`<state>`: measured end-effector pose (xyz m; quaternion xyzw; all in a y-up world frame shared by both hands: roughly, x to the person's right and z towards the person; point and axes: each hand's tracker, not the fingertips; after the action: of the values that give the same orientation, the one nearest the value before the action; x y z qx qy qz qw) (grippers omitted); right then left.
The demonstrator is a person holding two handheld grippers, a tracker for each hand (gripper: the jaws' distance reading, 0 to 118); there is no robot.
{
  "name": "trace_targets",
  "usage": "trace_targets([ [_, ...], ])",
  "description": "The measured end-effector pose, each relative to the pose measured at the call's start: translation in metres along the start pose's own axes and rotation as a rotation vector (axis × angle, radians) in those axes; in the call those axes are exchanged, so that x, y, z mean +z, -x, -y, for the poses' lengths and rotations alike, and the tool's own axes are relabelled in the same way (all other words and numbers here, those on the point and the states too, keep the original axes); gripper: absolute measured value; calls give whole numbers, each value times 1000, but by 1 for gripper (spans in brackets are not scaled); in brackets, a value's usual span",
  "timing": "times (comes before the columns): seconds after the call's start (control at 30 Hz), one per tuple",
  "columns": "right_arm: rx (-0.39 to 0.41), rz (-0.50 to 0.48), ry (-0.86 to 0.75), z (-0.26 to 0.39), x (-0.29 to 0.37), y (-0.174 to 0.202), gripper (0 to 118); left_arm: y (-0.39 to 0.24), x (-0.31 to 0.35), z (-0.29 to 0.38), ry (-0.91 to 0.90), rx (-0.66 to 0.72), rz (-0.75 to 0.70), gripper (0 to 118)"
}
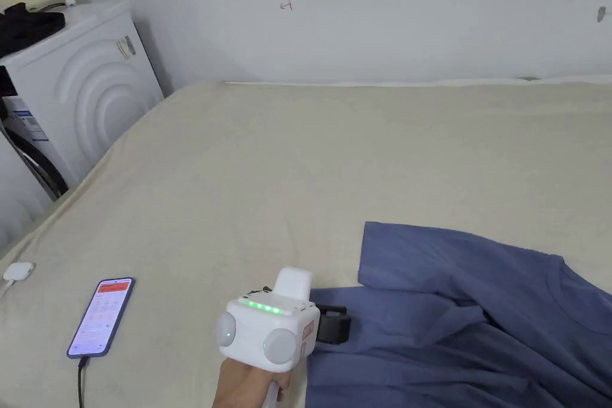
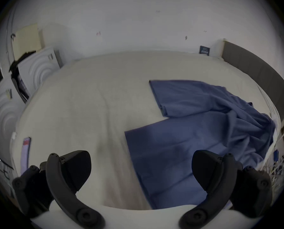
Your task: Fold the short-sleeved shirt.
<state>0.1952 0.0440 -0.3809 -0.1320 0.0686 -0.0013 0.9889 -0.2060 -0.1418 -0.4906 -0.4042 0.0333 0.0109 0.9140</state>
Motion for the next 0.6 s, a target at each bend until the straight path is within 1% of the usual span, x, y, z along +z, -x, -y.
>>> trace_targets([
  [0.03, 4, 2, 11, 3, -3, -1, 0, -2, -10, 1, -1, 14, -9, 118],
  [0.07, 8, 4, 20, 6, -6, -2, 0, -5, -15, 0, 1, 10, -25, 114],
  [0.1, 11, 7, 32, 9, -9, -3, 0, -8, -18, 3, 4, -9, -15, 103],
  [0.13, 17, 11, 42, 12, -12, -4, 0, -12, -22, 7, 32, -54, 14, 70],
  [0.17, 26, 11, 53, 17, -17, -5, 0, -16, -24, 11, 51, -76, 17, 5],
  [0.2, 40, 14, 73, 21, -24, -6, 0, -20, -23, 15, 44, -95, 6, 5],
  [0.23, 51, 12, 82, 26, -32, -6, 0, -22, -20, 21, 15, -94, 27, 5],
  [0.27, 66, -3, 100, 29, -44, -7, 0, -22, -17, 21, -7, -85, 3, 5],
  [0.3, 86, -33, 117, 31, -56, -8, 0, -20, -11, 21, -20, -53, 1, 5],
  [0.33, 99, -64, 121, 31, -69, -8, 0, -14, -4, 19, -64, 14, 10, 5],
  [0.37, 114, -101, 121, 32, -86, -9, 0, -11, 5, 19, -79, 55, 55, 5],
  [0.43, 150, -177, 129, 32, -123, -7, 1, -10, 24, 21, -134, 55, 11, 5],
  [0.47, 184, -220, 139, 32, -146, -3, 3, -8, 35, 20, -144, 58, 14, 5],
  [0.5, 205, -272, 157, 34, -170, 0, 15, -6, 45, 21, -183, 91, 22, 5],
  [0.53, 228, -315, 200, 35, -197, 4, 39, -4, 55, 23, -200, 126, 37, 5],
  [0.57, 263, -348, 261, 37, -227, 10, 81, -3, 64, 25, -204, 132, 46, 5],
  [0.6, 283, -395, 319, 41, -258, 16, 104, -4, 77, 25, -226, 148, 29, 5],
])
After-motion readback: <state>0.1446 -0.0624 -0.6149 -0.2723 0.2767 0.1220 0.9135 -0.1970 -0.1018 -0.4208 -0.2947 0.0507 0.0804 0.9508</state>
